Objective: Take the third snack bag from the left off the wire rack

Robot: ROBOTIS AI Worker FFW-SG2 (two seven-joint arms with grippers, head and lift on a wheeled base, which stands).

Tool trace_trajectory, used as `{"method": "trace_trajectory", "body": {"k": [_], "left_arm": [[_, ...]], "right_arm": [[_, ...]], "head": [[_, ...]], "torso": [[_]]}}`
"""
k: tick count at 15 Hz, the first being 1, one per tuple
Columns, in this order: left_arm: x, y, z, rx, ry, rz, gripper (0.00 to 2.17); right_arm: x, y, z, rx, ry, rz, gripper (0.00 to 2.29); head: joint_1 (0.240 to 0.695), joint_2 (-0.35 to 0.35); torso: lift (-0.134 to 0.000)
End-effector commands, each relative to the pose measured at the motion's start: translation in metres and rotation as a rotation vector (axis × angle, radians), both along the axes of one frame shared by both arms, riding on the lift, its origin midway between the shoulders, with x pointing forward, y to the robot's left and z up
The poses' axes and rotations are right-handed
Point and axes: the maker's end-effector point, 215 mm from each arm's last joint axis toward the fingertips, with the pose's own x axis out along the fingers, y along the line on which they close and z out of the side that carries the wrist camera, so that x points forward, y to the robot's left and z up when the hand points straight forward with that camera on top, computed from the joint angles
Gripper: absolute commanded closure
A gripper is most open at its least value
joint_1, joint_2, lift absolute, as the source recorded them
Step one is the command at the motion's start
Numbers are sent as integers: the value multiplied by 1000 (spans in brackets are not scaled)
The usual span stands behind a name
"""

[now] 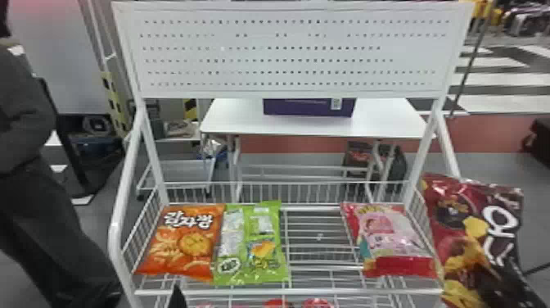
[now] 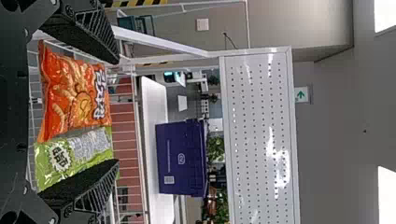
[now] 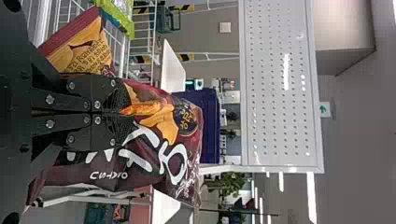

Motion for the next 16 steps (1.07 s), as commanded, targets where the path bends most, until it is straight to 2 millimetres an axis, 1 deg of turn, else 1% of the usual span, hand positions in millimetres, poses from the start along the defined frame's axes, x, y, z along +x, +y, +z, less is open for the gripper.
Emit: {"method": "trace_trajectory", "body": {"k": [1, 3, 6, 11, 16], "left_arm": [[2, 3, 0, -6, -2, 11, 140], [1, 4, 1, -7, -3, 14, 140], [-2, 7, 5, -10, -15, 21, 140], [-3, 12, 7, -5, -20, 31, 140], [-2, 12, 9, -5, -23, 30, 140]], "right_arm": [[-11, -17, 9, 8, -23, -22, 2219], [-13, -20, 11, 12, -29, -26, 2219], [-14, -16, 9, 19, -26, -19, 2219], [-14, -12, 5, 17, -10, -4, 2219], [-13, -13, 6, 17, -15, -5, 2219]], "head": [[499, 0], [499, 0], [499, 0], [499, 0], [499, 0]], "torso": [[0], [0], [0], [0], [0]]}}
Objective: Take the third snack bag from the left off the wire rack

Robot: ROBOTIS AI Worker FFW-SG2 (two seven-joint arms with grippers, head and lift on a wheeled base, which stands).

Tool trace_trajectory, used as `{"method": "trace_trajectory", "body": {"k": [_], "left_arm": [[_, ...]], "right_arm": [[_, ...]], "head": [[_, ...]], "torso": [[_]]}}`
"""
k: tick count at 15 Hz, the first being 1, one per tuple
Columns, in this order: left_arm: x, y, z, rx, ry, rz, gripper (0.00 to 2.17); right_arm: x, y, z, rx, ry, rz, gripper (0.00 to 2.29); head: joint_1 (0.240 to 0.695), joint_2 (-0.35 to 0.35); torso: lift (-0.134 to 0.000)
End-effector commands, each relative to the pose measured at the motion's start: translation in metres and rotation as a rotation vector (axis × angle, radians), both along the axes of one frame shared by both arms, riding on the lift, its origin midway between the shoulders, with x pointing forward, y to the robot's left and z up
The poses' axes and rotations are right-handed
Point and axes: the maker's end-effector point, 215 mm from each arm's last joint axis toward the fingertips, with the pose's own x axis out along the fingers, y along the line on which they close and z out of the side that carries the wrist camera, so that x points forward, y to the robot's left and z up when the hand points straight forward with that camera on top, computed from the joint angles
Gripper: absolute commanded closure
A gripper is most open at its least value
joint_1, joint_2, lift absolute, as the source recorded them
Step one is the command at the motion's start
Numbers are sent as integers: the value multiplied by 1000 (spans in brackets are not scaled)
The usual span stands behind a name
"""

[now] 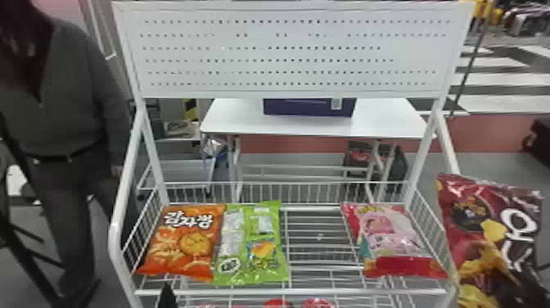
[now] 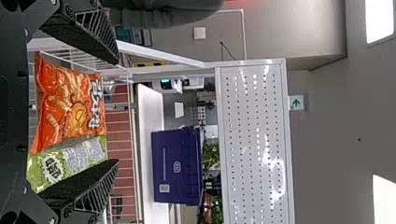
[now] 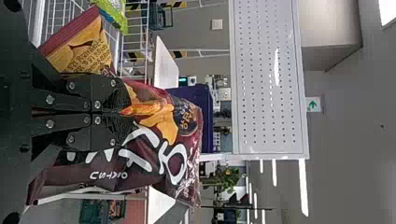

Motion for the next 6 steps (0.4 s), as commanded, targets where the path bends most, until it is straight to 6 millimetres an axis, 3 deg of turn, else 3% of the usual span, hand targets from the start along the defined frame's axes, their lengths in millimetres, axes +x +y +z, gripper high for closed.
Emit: {"method": "trace_trajectory", "body": {"k": [1, 6], "left_arm": [[0, 0, 1, 0, -2, -1, 140], [0, 0, 1, 1, -2, -3, 140]], "right_arm": [[0, 0, 1, -1, -2, 1, 2219], [-1, 0, 1, -2, -3, 2, 2219]], "head": [[499, 0], [499, 0]], "torso": [[0], [0]]}}
